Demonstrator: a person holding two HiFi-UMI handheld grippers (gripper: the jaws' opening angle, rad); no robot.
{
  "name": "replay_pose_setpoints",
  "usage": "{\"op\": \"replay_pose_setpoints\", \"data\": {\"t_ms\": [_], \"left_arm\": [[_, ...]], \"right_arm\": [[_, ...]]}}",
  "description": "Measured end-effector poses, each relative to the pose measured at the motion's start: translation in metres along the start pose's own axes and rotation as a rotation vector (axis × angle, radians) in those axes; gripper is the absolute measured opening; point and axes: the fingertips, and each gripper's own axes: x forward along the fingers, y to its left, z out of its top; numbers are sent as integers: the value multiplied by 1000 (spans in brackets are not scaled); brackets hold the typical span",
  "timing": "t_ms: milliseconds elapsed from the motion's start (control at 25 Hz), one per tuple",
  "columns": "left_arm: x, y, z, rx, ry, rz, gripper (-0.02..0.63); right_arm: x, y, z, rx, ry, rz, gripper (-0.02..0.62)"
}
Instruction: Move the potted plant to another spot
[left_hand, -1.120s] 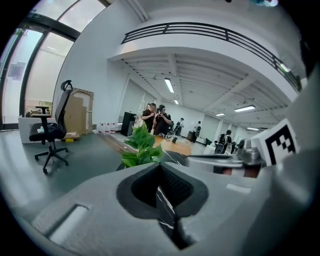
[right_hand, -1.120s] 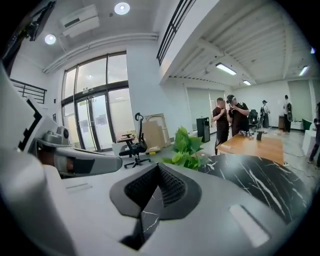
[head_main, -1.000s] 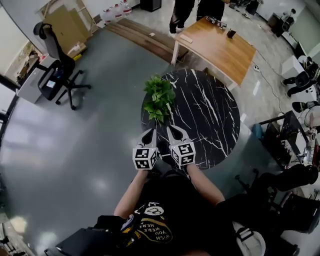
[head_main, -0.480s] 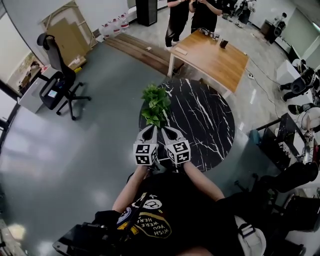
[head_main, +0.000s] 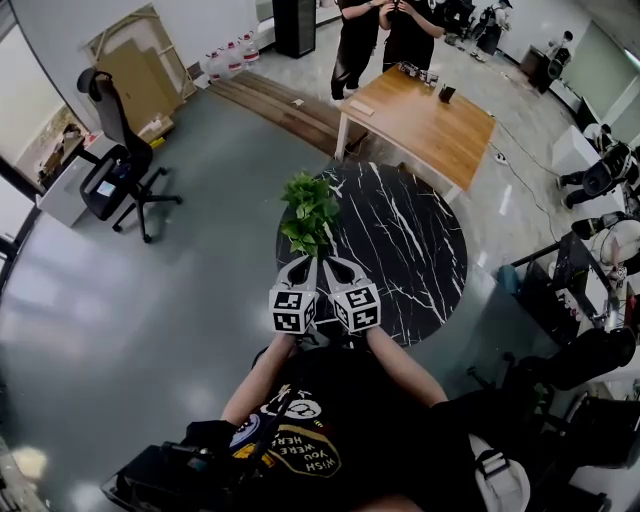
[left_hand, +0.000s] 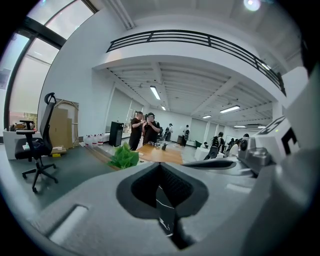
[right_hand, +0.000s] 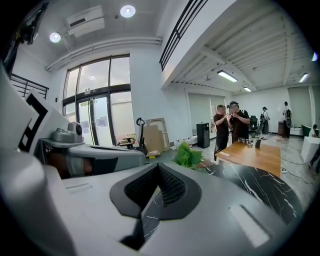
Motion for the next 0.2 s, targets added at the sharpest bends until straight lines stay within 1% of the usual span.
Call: {"op": "replay_pose_setpoints", "data": {"t_ms": [200], "left_arm": [[-4, -1, -1, 2, 9, -1, 3]], "right_arm": [[-2, 3, 2, 1, -3, 1, 2]]}}
